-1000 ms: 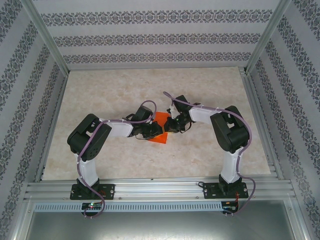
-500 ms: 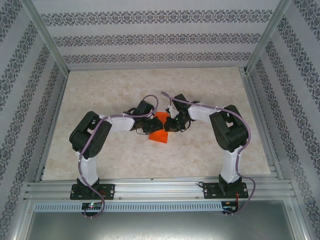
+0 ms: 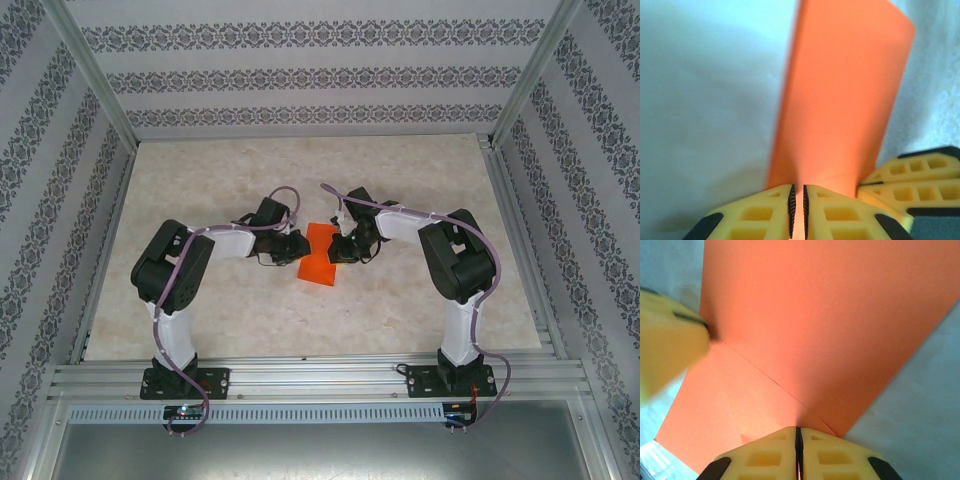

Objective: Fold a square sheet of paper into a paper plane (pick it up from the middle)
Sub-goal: Fold the triangle a second time at the center of the table.

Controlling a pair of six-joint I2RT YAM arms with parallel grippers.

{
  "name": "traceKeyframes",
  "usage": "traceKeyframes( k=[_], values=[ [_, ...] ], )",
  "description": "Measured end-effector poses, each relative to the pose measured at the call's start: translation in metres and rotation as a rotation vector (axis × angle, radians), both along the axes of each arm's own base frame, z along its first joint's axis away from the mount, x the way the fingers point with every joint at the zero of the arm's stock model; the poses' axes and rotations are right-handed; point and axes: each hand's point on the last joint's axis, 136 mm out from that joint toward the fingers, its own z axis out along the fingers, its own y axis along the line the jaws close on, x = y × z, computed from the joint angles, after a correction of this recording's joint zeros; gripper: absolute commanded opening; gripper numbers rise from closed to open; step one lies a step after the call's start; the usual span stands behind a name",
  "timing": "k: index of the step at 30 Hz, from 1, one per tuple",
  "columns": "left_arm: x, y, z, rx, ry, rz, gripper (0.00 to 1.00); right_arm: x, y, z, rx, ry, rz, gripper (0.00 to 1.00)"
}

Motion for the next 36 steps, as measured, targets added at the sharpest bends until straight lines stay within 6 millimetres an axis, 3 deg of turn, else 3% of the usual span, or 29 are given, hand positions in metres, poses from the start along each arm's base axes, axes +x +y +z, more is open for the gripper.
traceKeyframes(
  k=[4,6,10,13,19,24,30,36],
  values=[
    [0.014,0.034,0.003,0.040,-0.006,0.073,0.16,0.000,0.000,0.000,-0.001,-0.001,0.000,0.10],
    [0.017,0.039,0.012,0.032,-0.020,0.086,0.13,0.000,0.000,0.000,-0.001,-0.001,0.000,0.10],
    [0.016,0.019,0.036,-0.034,-0.066,0.051,0.05,0.000,0.000,0.000,-0.001,0.000,0.000,0.10],
    [0.008,-0.006,0.043,-0.079,-0.081,0.000,0.00,0.000,0.001,0.001,-0.006,-0.003,0.002,0.09],
    [-0.013,-0.036,0.024,-0.102,-0.022,-0.072,0.00,0.000,0.001,0.001,-0.005,-0.002,0.003,0.09],
    [-0.018,-0.034,0.001,-0.072,0.030,-0.068,0.00,0.000,0.002,0.002,-0.001,0.000,0.004,0.09],
    [-0.018,-0.033,0.000,-0.061,0.027,-0.062,0.00,-0.001,0.002,0.006,0.004,0.002,0.001,0.10],
    [-0.018,-0.032,-0.002,-0.060,0.024,-0.061,0.00,-0.007,0.010,0.045,0.069,-0.046,-0.021,0.11]
  ],
)
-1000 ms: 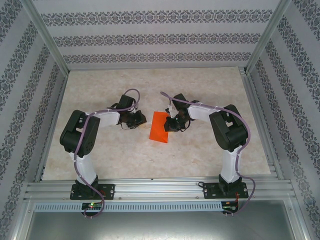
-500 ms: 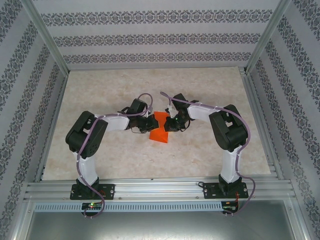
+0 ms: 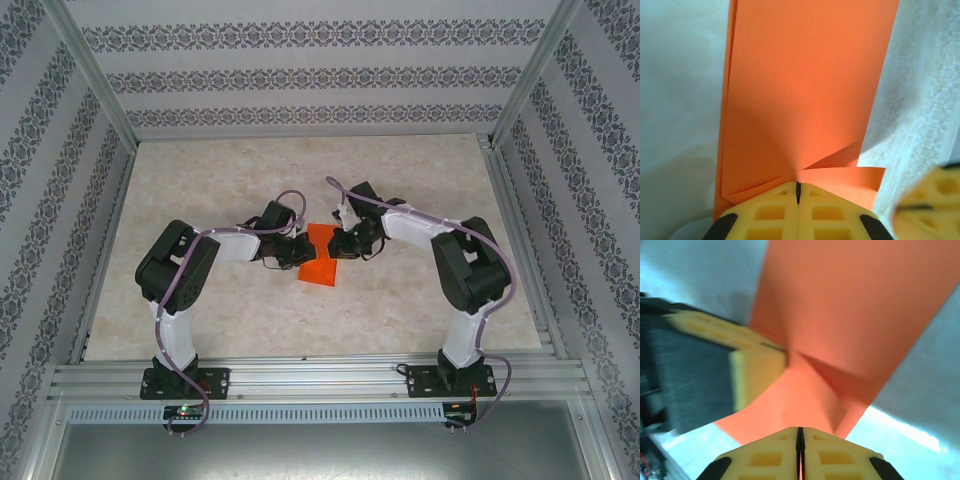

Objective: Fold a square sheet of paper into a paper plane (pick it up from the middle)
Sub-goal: Fold the triangle a second time at the center of the table.

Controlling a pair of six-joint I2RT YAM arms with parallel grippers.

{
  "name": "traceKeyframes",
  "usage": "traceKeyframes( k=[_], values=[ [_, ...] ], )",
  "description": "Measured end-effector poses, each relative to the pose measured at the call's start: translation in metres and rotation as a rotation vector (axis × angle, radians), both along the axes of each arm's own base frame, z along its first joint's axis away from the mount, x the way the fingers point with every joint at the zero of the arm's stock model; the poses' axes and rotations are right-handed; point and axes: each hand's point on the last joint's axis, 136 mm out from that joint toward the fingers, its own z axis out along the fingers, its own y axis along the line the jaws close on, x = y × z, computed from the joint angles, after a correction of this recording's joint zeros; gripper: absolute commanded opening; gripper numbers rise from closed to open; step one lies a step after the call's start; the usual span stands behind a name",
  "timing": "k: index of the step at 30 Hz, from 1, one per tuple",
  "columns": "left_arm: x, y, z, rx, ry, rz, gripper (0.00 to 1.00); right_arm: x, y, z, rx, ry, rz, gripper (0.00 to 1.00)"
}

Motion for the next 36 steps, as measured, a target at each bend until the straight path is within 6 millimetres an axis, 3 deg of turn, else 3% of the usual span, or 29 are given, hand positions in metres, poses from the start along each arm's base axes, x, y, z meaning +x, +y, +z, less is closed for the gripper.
traceKeyframes(
  k=[4,11,18,36],
  values=[
    [0.000,0.000,0.000,0.000,-0.002,0.000,0.00,-0.018,0.014,0.013,0.025,-0.010,0.018,0.08],
    [0.000,0.000,0.000,0.008,-0.007,0.003,0.00,-0.041,0.034,-0.010,-0.010,0.057,0.049,0.02],
    [0.000,0.000,-0.001,0.008,-0.006,0.008,0.00,-0.039,0.030,-0.034,-0.068,0.089,0.024,0.00],
    [0.000,0.000,-0.001,0.002,-0.012,0.016,0.00,-0.024,0.030,-0.039,-0.078,0.069,0.000,0.00]
  ],
)
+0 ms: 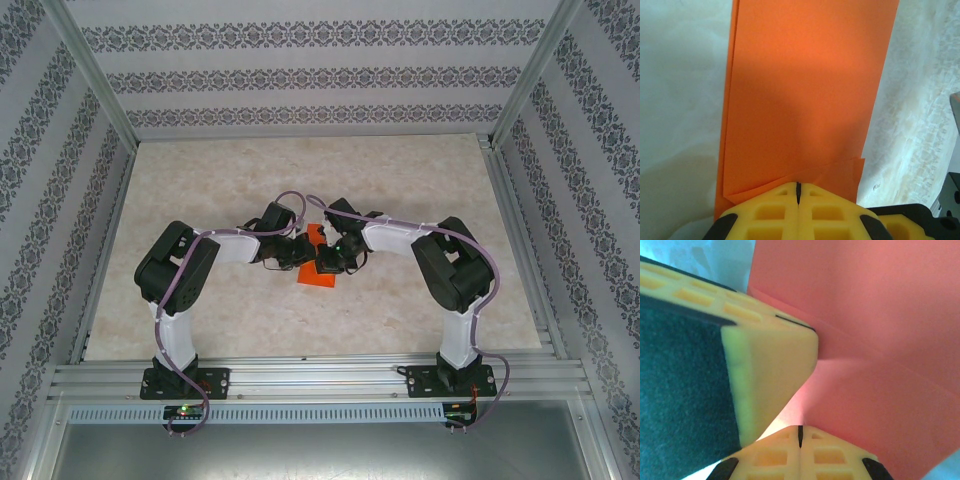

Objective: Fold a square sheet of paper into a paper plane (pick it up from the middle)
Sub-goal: Fold the triangle a second time at the center of the table.

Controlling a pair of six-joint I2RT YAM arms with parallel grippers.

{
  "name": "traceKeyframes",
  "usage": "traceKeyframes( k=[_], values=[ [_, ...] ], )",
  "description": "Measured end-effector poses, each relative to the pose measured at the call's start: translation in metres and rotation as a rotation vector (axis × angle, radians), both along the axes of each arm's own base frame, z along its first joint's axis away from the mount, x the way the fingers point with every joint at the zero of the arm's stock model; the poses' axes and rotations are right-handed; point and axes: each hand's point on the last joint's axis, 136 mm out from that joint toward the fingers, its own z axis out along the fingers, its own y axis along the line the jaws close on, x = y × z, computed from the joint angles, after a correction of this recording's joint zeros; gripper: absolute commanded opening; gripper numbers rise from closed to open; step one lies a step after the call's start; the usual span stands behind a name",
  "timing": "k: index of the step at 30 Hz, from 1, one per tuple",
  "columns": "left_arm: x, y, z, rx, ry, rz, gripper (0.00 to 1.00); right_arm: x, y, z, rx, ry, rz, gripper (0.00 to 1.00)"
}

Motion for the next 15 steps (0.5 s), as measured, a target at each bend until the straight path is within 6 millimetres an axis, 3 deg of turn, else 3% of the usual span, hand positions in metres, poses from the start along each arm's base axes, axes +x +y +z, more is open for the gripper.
traceKeyframes(
  k=[15],
  values=[
    [-0.0006,0.0004,-0.0009,-0.005,0.007,0.012,0.00,-0.0097,-0.0082,-0.0023,0.024,-0.028,0.026,0.00]
  ],
)
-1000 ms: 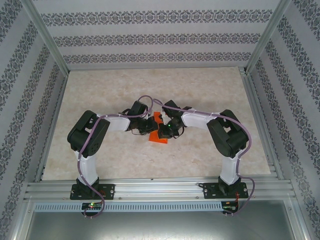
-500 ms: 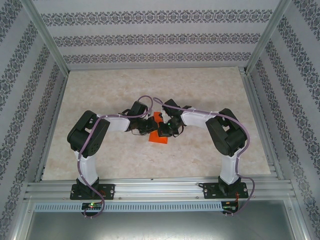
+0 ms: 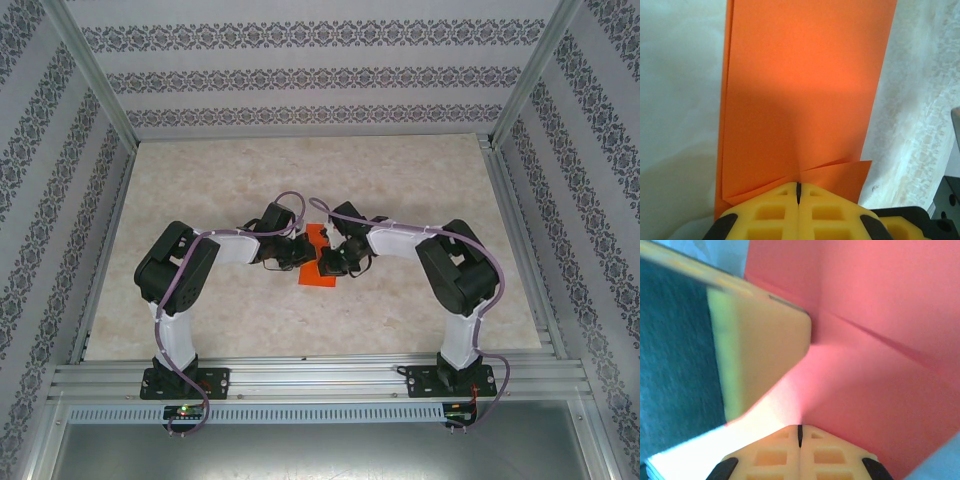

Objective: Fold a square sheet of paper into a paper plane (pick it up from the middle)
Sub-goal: Fold the triangle a second time at the center of the table.

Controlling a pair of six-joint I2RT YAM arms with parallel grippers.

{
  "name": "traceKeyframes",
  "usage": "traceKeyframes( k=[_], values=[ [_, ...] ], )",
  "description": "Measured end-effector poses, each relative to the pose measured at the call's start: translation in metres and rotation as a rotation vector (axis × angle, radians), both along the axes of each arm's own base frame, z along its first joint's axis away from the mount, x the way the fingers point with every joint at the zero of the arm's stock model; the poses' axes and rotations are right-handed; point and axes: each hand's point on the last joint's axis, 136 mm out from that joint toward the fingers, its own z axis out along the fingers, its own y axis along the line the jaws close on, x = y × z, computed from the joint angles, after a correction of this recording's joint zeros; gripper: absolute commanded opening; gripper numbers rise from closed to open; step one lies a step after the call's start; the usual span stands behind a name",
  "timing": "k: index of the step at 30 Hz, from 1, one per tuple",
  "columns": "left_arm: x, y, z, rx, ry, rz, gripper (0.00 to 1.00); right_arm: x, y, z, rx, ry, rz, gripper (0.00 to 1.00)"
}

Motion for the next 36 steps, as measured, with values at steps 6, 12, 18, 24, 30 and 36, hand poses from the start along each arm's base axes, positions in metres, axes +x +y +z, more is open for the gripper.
traceKeyframes(
  k=[6,12,18,24,30,36],
  values=[
    [0.000,0.000,0.000,-0.005,-0.002,0.004,0.00,-0.020,-0.013,-0.001,0.001,0.013,0.012,0.00],
    [0.000,0.000,0.000,-0.006,-0.004,0.004,0.00,-0.030,-0.028,0.003,-0.014,0.042,-0.005,0.00],
    [0.000,0.000,0.000,-0.007,-0.004,0.005,0.00,-0.013,-0.019,0.019,0.011,0.006,-0.013,0.00],
    [0.000,0.000,0.000,-0.008,-0.003,0.007,0.00,0.022,0.003,0.022,0.040,-0.042,-0.009,0.00],
    [0.000,0.000,0.000,-0.008,-0.002,0.007,0.00,0.017,0.001,0.003,0.012,0.001,-0.001,0.00],
    [0.001,0.000,0.000,-0.006,0.000,0.012,0.00,0.012,-0.002,0.000,0.030,-0.014,0.024,0.00]
  ],
)
